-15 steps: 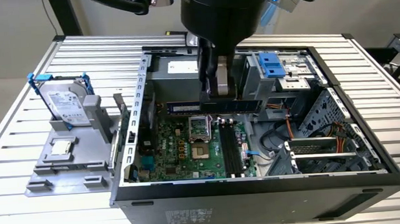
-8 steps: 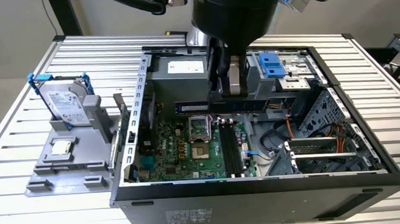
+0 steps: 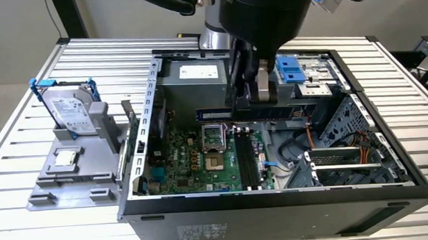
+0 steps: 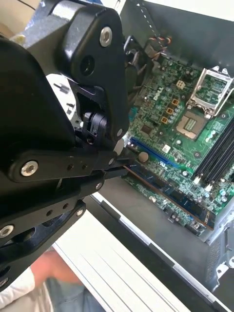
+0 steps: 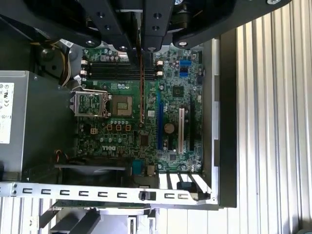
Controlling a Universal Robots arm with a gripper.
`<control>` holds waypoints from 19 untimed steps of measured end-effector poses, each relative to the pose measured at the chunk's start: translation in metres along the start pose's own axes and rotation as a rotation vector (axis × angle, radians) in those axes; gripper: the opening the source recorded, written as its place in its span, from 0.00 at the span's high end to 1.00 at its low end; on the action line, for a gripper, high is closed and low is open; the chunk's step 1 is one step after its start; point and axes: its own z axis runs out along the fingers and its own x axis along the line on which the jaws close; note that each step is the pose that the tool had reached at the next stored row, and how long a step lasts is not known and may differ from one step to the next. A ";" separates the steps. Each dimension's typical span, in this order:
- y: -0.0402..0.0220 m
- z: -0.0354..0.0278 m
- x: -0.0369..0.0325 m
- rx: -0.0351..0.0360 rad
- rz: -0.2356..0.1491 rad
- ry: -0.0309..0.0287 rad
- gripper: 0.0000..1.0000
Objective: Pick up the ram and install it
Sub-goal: 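Pick up the ram and move it above insertion slot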
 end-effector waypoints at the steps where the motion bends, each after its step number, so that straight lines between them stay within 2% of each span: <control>1: -0.0008 0.0000 0.0000 0.0000 0.000 -0.0001 1.00; 4: -0.0067 -0.0001 -0.0001 -0.0001 0.000 -0.0001 1.00; 9: -0.0213 -0.0005 0.0000 -0.0002 0.003 -0.0002 1.00; 13: -0.0262 -0.0006 -0.0001 0.0003 0.021 -0.0005 1.00; 19: -0.0272 -0.0006 -0.0005 0.0006 0.025 -0.0007 1.00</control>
